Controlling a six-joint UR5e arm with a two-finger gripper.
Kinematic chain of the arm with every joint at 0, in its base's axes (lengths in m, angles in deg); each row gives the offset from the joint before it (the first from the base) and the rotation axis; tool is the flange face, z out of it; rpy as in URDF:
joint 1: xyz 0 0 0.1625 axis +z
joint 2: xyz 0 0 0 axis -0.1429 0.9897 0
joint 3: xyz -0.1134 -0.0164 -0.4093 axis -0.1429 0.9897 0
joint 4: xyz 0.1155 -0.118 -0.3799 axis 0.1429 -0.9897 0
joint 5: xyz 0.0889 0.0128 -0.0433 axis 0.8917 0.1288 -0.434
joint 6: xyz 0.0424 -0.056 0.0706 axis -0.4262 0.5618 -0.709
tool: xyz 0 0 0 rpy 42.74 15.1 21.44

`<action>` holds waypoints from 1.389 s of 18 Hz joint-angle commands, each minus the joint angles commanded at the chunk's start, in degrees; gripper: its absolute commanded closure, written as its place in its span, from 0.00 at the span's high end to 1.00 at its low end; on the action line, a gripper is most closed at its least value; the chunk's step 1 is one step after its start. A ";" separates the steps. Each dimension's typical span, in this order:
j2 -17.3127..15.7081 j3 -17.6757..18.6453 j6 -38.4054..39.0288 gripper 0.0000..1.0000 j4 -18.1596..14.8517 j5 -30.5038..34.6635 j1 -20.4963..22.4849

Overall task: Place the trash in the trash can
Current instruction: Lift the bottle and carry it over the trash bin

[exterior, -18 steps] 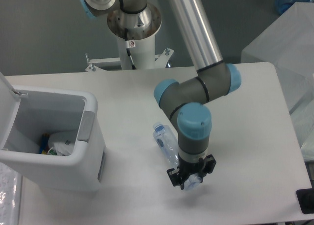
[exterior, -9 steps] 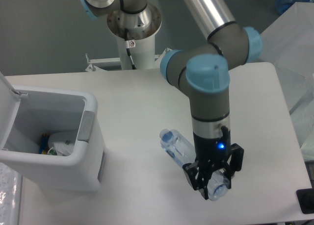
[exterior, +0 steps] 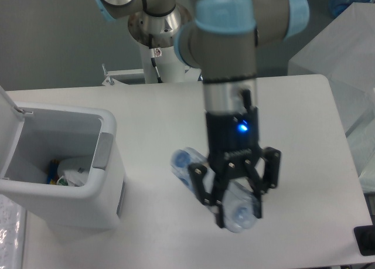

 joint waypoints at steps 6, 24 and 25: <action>-1.32 -0.44 0.26 0.64 0.00 -1.23 -3.87; -3.08 6.06 0.35 0.68 -0.09 -1.23 -16.71; -3.34 6.59 0.26 0.70 -0.09 -1.23 -16.80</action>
